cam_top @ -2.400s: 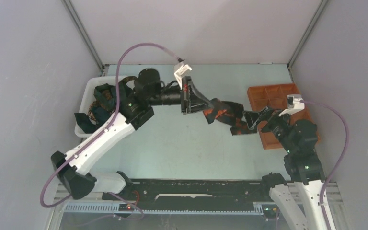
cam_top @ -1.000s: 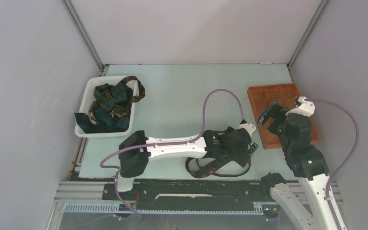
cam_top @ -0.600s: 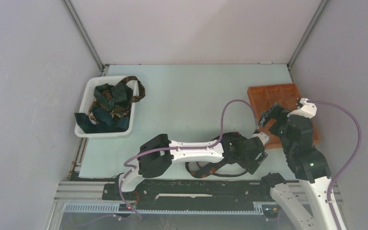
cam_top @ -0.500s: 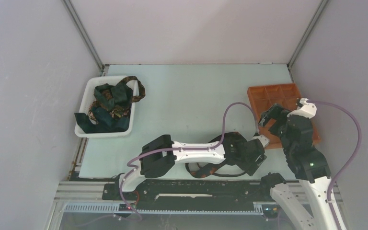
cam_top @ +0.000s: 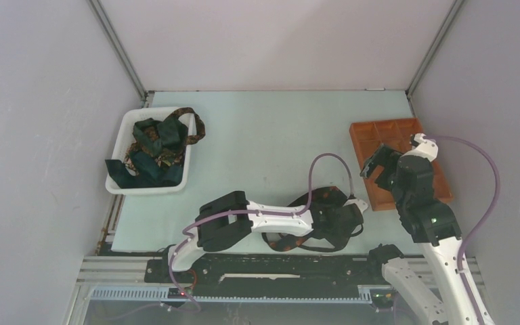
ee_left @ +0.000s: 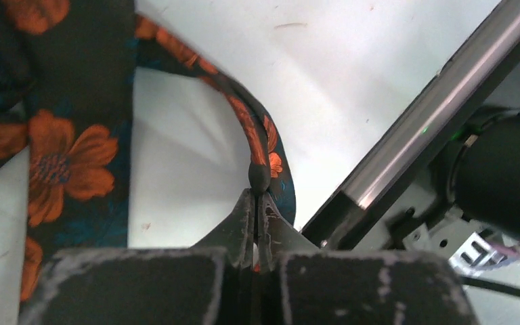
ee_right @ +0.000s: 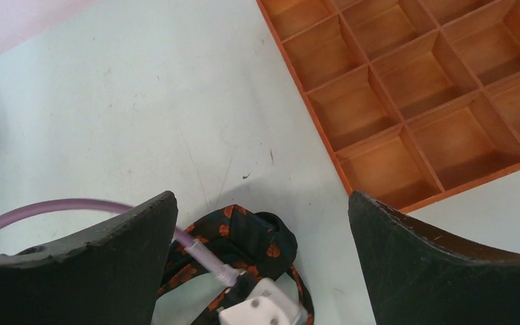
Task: Roll the ties
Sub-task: Flatten out the tie at the center of the board.
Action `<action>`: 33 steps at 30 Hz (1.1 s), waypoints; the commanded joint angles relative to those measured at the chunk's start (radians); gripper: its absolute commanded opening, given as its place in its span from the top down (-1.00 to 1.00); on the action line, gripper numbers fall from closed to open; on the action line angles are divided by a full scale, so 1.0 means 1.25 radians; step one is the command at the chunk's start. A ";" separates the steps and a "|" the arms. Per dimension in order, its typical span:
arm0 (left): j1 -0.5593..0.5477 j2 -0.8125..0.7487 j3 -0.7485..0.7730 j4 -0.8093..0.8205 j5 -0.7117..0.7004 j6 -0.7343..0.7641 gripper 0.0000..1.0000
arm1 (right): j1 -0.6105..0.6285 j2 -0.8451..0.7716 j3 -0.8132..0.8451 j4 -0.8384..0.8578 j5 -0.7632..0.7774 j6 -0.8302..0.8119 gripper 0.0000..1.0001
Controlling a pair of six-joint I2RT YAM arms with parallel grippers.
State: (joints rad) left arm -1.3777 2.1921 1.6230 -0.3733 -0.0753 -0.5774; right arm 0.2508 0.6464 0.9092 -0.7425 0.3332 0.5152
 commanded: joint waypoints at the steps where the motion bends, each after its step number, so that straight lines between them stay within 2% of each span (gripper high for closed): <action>1: 0.000 -0.166 -0.120 0.050 -0.031 0.039 1.00 | -0.004 0.030 -0.009 0.016 -0.040 -0.001 -0.99; 7: 0.038 -0.405 -0.410 0.088 -0.040 0.067 1.00 | 0.000 0.058 -0.065 0.050 -0.119 -0.004 -0.99; 12: 0.060 -0.540 -0.580 0.083 -0.048 0.066 1.00 | 0.026 0.108 -0.116 0.081 -0.210 -0.006 -0.98; 17: 0.068 -0.613 -0.668 0.068 -0.070 0.054 1.00 | 0.095 0.178 -0.129 0.093 -0.258 0.034 -0.99; 25: 0.075 -0.744 -0.745 0.036 -0.129 0.018 1.00 | 0.175 0.274 -0.182 0.152 -0.227 0.108 -0.99; 33: 0.143 -0.936 -0.824 0.007 -0.207 -0.052 1.00 | 0.236 0.407 -0.186 0.225 -0.210 0.130 -0.95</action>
State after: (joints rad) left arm -1.2465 1.1496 0.6350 -0.3435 -0.2314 -0.5663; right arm 0.5087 1.1027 0.6758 -0.5491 0.0456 0.6437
